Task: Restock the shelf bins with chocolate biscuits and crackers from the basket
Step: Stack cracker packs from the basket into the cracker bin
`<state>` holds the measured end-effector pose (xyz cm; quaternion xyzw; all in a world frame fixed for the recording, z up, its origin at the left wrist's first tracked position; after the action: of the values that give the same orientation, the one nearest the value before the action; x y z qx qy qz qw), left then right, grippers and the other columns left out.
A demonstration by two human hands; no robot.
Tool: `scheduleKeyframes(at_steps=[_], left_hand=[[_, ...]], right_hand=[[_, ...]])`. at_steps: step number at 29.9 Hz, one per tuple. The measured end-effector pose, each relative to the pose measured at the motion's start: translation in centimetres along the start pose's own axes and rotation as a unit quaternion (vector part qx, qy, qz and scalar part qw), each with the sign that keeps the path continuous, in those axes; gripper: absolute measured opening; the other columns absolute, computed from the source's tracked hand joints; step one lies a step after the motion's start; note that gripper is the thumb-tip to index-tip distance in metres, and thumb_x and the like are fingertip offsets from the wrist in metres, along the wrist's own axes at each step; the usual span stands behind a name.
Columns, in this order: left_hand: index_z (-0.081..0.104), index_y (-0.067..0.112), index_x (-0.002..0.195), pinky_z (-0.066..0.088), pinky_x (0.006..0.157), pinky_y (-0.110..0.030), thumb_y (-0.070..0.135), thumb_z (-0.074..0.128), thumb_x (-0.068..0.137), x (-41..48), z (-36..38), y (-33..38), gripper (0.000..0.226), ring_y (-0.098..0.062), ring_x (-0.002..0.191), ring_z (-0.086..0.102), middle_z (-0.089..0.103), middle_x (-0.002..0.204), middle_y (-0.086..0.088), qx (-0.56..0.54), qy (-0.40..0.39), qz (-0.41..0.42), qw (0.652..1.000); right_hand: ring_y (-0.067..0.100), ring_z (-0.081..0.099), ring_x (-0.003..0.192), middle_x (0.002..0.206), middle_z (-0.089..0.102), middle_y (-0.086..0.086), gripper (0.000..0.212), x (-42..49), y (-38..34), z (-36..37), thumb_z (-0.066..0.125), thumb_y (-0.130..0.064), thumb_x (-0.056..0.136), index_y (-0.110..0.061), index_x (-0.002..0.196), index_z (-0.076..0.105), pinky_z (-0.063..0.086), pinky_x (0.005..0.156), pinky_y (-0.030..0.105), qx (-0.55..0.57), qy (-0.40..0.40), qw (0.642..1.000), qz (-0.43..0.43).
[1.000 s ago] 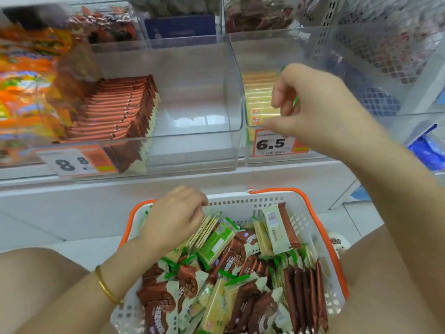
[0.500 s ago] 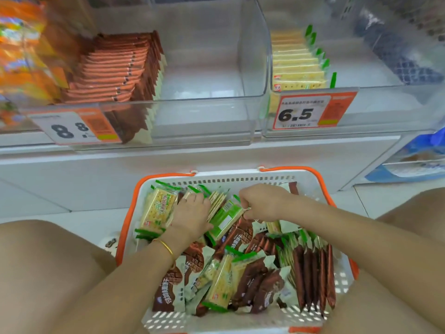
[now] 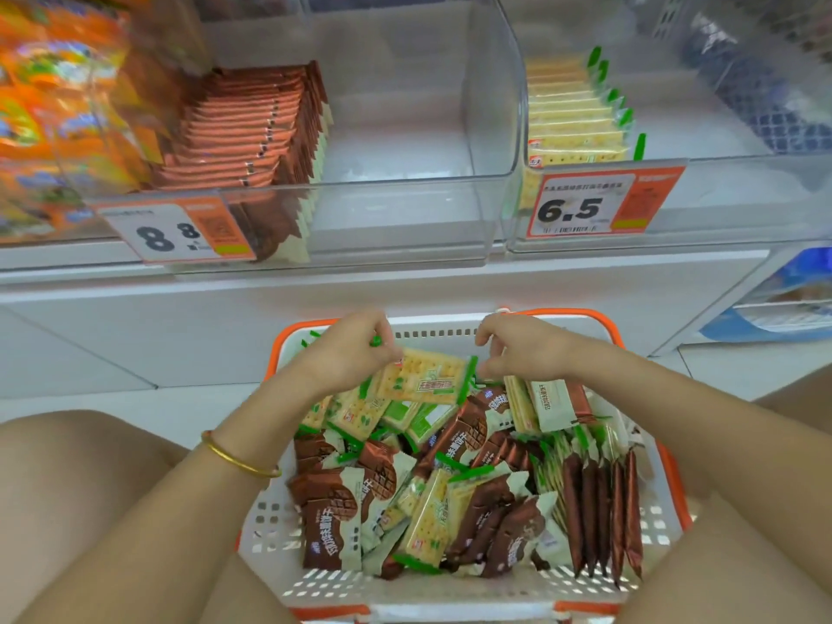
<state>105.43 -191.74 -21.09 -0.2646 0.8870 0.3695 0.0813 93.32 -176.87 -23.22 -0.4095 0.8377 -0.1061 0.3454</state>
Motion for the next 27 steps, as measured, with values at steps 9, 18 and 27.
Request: scheduleKeyframes(at_steps=[9,18,27], left_hand=[[0.055,0.016,0.091,0.043,0.07,-0.031,0.022,0.055,0.095,-2.4,-2.1,3.7,0.007,-0.017,0.073,0.047,0.048,0.081,-0.008,-0.188,-0.006,0.035,0.982],[0.053,0.023,0.101,0.053,0.073,-0.022,0.022,0.063,0.088,-4.2,-5.0,10.1,0.017,-0.004,0.084,0.064,0.069,0.095,0.004,-0.272,0.078,0.167,0.945],[0.055,0.013,0.123,0.025,0.107,-0.042,0.028,0.064,0.081,-3.0,-6.9,17.8,0.046,-0.034,0.132,0.033,0.042,0.14,-0.014,0.165,0.302,0.348,0.872]], right_hand=[[0.003,0.062,0.067,0.088,0.065,-0.009,0.015,-3.6,-1.4,-2.3,0.066,-0.018,0.087,-0.017,0.101,0.06,0.048,0.061,0.025,0.295,-0.023,0.954,-0.041],[0.015,0.064,0.071,0.083,0.07,0.005,0.006,-11.7,-1.6,-12.1,0.067,-0.014,0.082,-0.016,0.087,0.065,0.051,0.06,0.025,0.248,0.146,0.953,-0.089],[0.007,0.057,0.065,0.082,0.066,-0.003,0.008,-12.4,0.7,-24.8,0.067,-0.019,0.088,-0.019,0.095,0.064,0.044,0.054,0.021,0.164,0.359,0.919,0.005]])
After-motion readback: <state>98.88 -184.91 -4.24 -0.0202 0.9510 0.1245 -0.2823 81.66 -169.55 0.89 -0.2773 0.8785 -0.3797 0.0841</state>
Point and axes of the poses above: each hand's wrist, its own x-axis towards the middle knuckle, its own z-axis out of the palm, y = z × x, the point moved 6 cm from there along x, towards the middle knuckle
